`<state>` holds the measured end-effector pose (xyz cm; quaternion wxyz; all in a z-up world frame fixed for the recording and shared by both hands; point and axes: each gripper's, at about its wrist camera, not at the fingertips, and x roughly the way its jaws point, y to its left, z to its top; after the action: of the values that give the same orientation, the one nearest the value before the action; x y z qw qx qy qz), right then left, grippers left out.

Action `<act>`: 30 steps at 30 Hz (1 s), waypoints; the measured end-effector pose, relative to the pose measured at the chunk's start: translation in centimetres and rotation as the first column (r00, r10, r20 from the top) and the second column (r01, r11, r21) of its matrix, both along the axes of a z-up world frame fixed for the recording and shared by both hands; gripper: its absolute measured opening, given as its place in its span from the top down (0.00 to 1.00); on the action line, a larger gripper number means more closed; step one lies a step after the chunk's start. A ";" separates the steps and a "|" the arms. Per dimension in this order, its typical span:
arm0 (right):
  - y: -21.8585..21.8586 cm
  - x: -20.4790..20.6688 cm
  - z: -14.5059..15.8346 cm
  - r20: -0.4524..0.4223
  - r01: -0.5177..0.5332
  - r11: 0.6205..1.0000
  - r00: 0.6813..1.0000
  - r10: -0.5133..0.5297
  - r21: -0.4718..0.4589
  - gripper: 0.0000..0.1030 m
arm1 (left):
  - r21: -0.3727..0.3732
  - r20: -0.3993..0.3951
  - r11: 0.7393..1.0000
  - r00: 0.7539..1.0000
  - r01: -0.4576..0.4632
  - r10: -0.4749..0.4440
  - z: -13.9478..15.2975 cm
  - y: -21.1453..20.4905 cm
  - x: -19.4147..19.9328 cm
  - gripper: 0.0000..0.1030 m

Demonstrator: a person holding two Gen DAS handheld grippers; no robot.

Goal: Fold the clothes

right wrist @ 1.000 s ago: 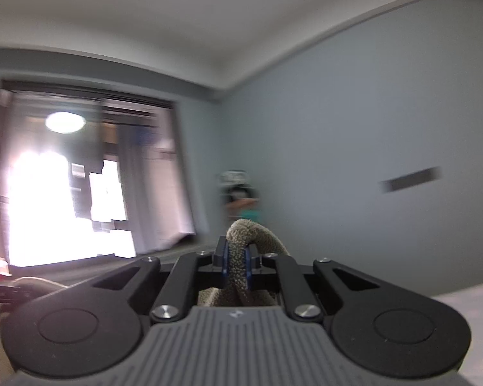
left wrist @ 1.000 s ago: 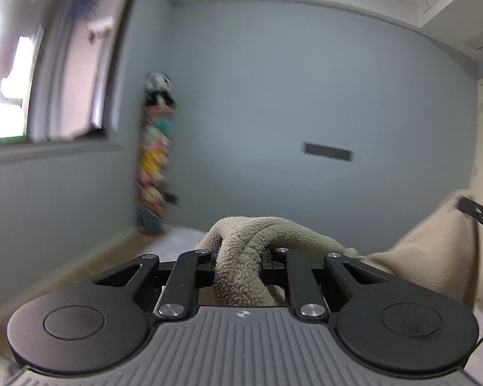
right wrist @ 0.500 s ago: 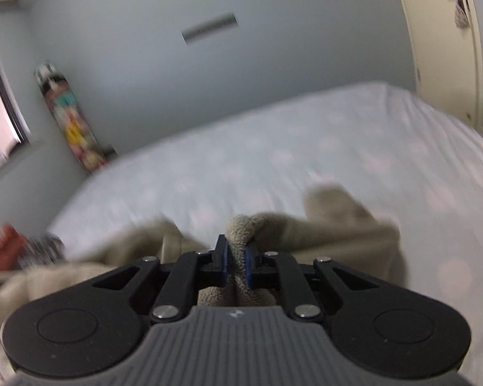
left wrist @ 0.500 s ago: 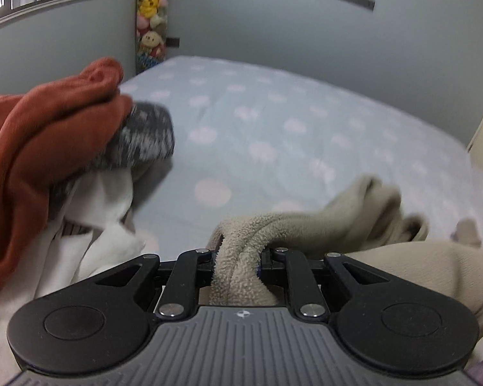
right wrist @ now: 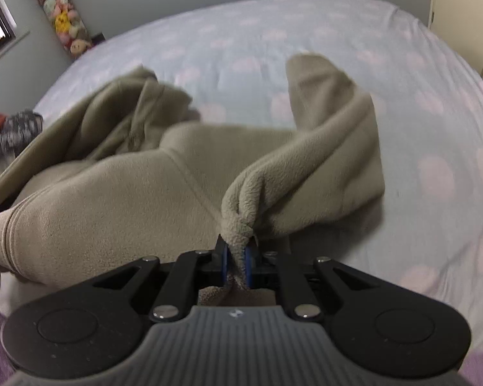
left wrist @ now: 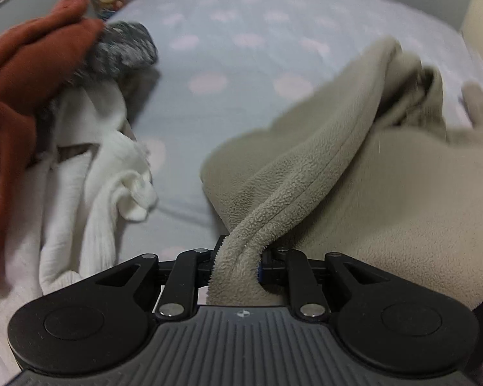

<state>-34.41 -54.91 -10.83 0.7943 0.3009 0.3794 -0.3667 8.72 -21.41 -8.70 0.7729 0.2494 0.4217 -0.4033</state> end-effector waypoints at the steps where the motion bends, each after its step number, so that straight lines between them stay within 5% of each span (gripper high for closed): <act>1: 0.2 -0.3 -0.2 -0.001 0.002 1.000 1.000 -0.002 0.013 0.88 | 0.011 -0.002 1.000 1.000 0.008 -0.008 -0.1 -0.1 -0.2 0.84; 5: 0.2 -1.2 1.6 0.005 -0.029 1.000 1.000 0.029 0.003 0.80 | 0.051 -0.011 0.998 0.999 0.042 -0.041 -0.3 -0.5 -0.8 0.74; 8: -0.4 -1.3 4.8 0.002 -0.071 0.996 0.997 0.071 -0.056 0.74 | 0.046 0.041 0.996 0.997 0.070 -0.072 1.6 -1.0 -0.8 0.52; 15: -5.5 -0.7 9.2 -0.016 -0.074 0.975 0.997 0.072 -0.210 0.49 | 0.010 0.046 0.986 0.984 0.169 -0.169 3.9 -6.3 -0.6 0.48; 19: -11.4 0.6 8.0 -0.026 -0.056 0.974 0.998 0.052 -0.219 0.37 | -0.004 0.031 0.975 0.974 0.224 -0.224 3.4 -11.2 0.1 0.48; 30: -27.4 2.3 -1.2 -0.060 0.058 0.998 0.996 -0.059 -0.017 0.34 | 0.051 -0.072 0.942 0.942 0.332 -0.328 -0.5 -23.5 1.0 0.46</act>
<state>-32.11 -82.28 -12.02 0.7736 0.2946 0.3914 -0.4018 9.73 -44.86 -9.16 0.6725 0.3277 0.4103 -0.5216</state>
